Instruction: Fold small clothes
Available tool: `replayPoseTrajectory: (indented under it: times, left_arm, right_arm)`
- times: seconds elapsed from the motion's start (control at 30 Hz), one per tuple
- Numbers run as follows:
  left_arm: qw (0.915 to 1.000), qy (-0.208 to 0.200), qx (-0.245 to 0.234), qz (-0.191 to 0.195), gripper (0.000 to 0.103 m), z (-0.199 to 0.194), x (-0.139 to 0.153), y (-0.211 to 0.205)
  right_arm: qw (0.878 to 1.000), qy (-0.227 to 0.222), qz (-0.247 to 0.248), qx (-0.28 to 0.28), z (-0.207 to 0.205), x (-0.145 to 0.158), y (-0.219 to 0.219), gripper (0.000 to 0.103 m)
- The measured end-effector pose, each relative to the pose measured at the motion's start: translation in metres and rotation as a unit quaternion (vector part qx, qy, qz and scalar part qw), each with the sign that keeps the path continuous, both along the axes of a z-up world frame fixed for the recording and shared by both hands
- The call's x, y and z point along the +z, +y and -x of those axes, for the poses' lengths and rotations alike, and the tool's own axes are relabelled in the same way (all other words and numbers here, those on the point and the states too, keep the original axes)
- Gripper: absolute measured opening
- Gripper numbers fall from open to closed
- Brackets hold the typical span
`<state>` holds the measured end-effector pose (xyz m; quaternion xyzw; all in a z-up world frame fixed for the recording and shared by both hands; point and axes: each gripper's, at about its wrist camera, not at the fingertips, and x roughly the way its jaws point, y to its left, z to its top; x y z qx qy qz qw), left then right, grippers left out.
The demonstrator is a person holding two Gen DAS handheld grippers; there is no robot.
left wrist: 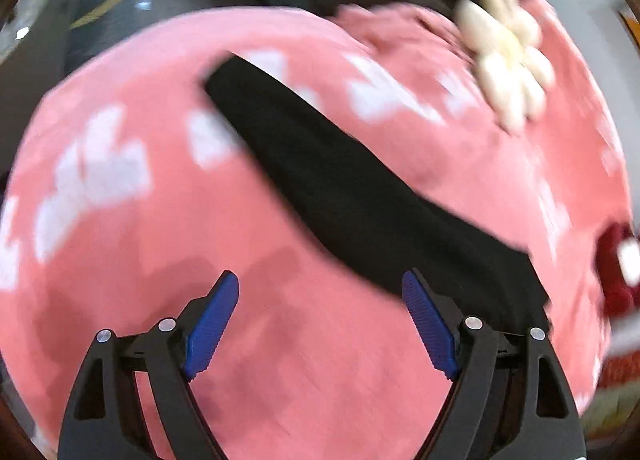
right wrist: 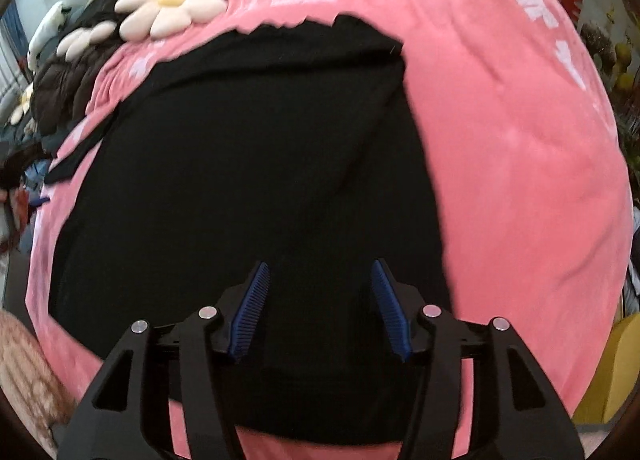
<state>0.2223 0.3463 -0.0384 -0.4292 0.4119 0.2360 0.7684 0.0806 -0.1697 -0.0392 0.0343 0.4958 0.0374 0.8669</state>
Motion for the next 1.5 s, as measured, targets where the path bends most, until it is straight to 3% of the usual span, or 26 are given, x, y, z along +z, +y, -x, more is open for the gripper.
replayPoseTrajectory:
  times: [0.17,0.23,0.27,0.33,0.37,0.43,0.5,0.53,0.6,0.63,0.73,0.8,0.87,0.9,0.93,0.97,1.0,1.1,1.13,1.2,1.37,1.5]
  left_arm:
    - [0.9998,0.014,0.009,0.009,0.081,-0.020,-0.017,0.030]
    - [0.9993,0.006,0.023,0.028,0.073,-0.025,-0.027,0.036]
    - [0.9989,0.004,0.030,0.035,0.065,-0.025,-0.031,0.039]
    - [0.9983,0.008,0.038,0.042,0.015,-0.027,-0.038,0.046]
    - [0.9985,0.016,0.035,0.040,0.008,-0.030,-0.039,0.047]
    - [0.9996,0.006,0.026,0.008,0.003,-0.030,-0.026,0.046]
    - [0.9979,-0.006,-0.006,-0.064,0.002,-0.037,0.006,0.032]
    - [0.9936,-0.026,-0.035,-0.104,0.002,-0.042,0.032,0.017]
    - [0.9839,-0.063,-0.077,-0.149,0.002,-0.053,0.073,-0.010]
    - [0.9773,-0.084,-0.102,-0.165,0.002,-0.057,0.095,-0.028]
    - [0.9456,-0.157,-0.196,-0.206,0.002,-0.071,0.164,-0.109]
    - [0.9170,-0.197,-0.263,-0.226,0.003,-0.077,0.199,-0.179]
    - [0.8922,-0.211,-0.330,-0.225,0.007,-0.085,0.212,-0.249]
    - [0.8836,-0.209,-0.356,-0.221,0.023,-0.085,0.210,-0.279]
    - [0.8719,-0.195,-0.388,-0.226,0.062,-0.085,0.201,-0.318]
    - [0.8656,-0.182,-0.399,-0.242,0.077,-0.082,0.191,-0.344]
    - [0.8579,-0.172,-0.409,-0.259,0.080,-0.077,0.178,-0.367]
    - [0.8197,-0.120,-0.474,-0.299,0.080,-0.046,0.123,-0.425]
    - [0.8152,-0.102,-0.485,-0.300,0.080,-0.033,0.105,-0.433]
    - [0.8169,-0.080,-0.495,-0.285,0.080,-0.012,0.078,-0.429]
    - [0.8485,-0.024,-0.477,-0.227,0.080,0.035,0.030,-0.381]
    - [0.8661,-0.019,-0.455,-0.206,0.080,0.058,0.019,-0.339]
  right_arm:
    - [1.000,0.024,-0.005,0.010,0.012,-0.009,0.029,0.056]
    - [1.000,0.025,-0.003,0.015,0.013,-0.008,0.037,0.061]
    - [1.000,0.024,-0.001,0.017,0.013,-0.008,0.041,0.061]
    - [1.000,0.024,0.002,0.020,0.012,-0.007,0.046,0.062]
    - [1.000,0.023,0.002,0.020,0.010,-0.006,0.047,0.062]
    - [1.000,0.021,0.000,0.018,0.008,-0.005,0.046,0.062]
    - [1.000,0.020,-0.004,0.015,0.006,-0.005,0.043,0.062]
    - [1.000,0.020,-0.010,0.011,0.004,-0.005,0.040,0.062]
    - [1.000,0.019,-0.020,0.002,0.003,-0.005,0.035,0.062]
    - [1.000,0.017,-0.023,-0.001,0.001,-0.005,0.033,0.062]
    - [0.999,0.016,-0.029,-0.017,0.000,-0.005,0.024,0.062]
    - [0.999,0.014,-0.037,-0.029,0.001,-0.003,0.015,0.062]
    - [0.998,0.012,-0.039,-0.038,0.002,0.000,0.006,0.063]
    - [0.998,0.011,-0.038,-0.044,0.003,0.001,-0.001,0.063]
    - [0.998,0.011,-0.038,-0.049,0.004,0.002,-0.007,0.064]
    - [0.998,0.010,-0.039,-0.055,0.005,0.003,-0.014,0.064]
    - [0.997,0.009,-0.040,-0.059,0.005,0.003,-0.020,0.064]
    - [0.996,0.006,-0.047,-0.079,0.005,0.008,-0.046,0.065]
    - [0.995,0.005,-0.050,-0.083,0.003,0.009,-0.051,0.065]
    - [0.995,0.002,-0.059,-0.086,-0.006,0.014,-0.064,0.066]
    - [0.992,-0.018,-0.102,-0.074,-0.069,0.038,-0.075,0.066]
    - [0.989,-0.035,-0.137,-0.048,-0.145,0.057,-0.052,0.066]
